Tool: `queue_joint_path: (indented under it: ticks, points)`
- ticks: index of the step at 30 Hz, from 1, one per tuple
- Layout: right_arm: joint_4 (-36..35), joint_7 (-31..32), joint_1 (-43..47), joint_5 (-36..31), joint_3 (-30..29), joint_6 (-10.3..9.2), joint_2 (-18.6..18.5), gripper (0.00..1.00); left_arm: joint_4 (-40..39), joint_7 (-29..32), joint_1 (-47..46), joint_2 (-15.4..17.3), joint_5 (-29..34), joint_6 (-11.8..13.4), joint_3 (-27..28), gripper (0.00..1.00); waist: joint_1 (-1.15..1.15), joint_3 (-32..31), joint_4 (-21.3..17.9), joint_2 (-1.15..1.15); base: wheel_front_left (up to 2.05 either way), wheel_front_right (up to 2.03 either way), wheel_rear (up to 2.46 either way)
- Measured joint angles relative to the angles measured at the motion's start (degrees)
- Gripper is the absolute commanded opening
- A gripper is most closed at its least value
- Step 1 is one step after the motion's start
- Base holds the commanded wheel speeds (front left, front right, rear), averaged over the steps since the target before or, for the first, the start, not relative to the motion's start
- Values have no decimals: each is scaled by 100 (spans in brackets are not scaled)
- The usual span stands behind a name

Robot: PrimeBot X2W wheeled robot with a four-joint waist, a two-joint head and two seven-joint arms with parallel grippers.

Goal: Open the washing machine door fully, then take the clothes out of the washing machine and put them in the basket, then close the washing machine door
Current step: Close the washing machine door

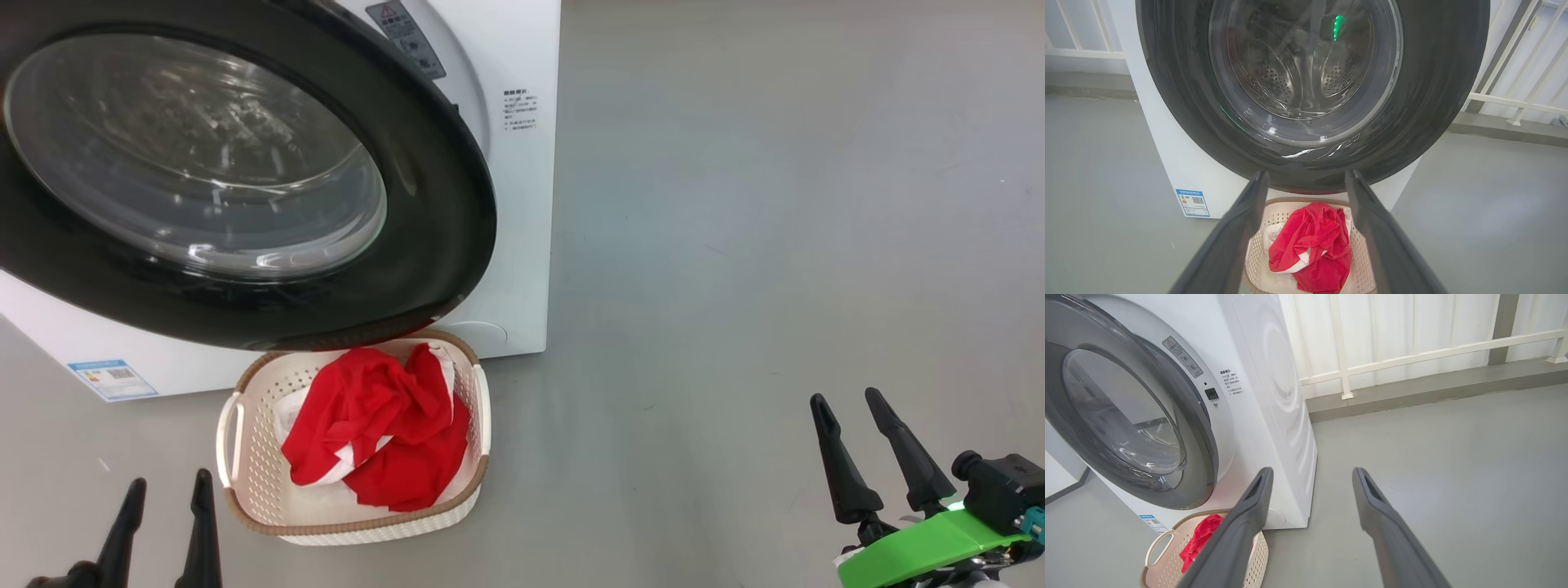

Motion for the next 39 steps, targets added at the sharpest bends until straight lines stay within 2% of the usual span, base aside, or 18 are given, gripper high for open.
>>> queue_joint_path:
  ticks: [11, 31, 32, 33, 35, 36, 39]
  points:
    - [-3, 0, 110, -34, -29, 0, 12, 100, -144, 0, 241, -249, 579, 0, 123, 100, 0, -111, 11, 0, 0, 0, 0]
    - [-7, 0, 115, -34, -43, 0, 41, 100, -176, 0, 243, -339, 681, 0, 97, 100, 0, -155, 97, 0, 0, 0, 0]
    - [-7, 0, 115, -34, -31, 0, 41, 77, -176, 0, 243, -339, 681, 0, 86, 100, 0, -153, 108, 0, 0, 0, 0]
    - [-8, 0, 115, -34, -8, 0, 42, 43, -176, 0, 242, -341, 681, 0, 74, 100, 0, -149, 119, 0, 0, 0, 0]
    - [-7, 0, 114, -33, 36, 0, 49, 9, -176, 0, 242, -341, 680, 0, 45, 100, 0, -139, 144, 0, 0, 0, 0]
    - [-9, 0, 112, -29, 66, 0, 52, 0, -175, 0, 241, -342, 680, 0, 22, 100, 0, -134, 161, 0, 0, 0, 0]
    - [-9, 0, 76, -7, 177, 0, 78, 0, -172, 0, 229, -357, 654, 0, -37, 100, 0, -125, 249, 0, 0, 0, 0]
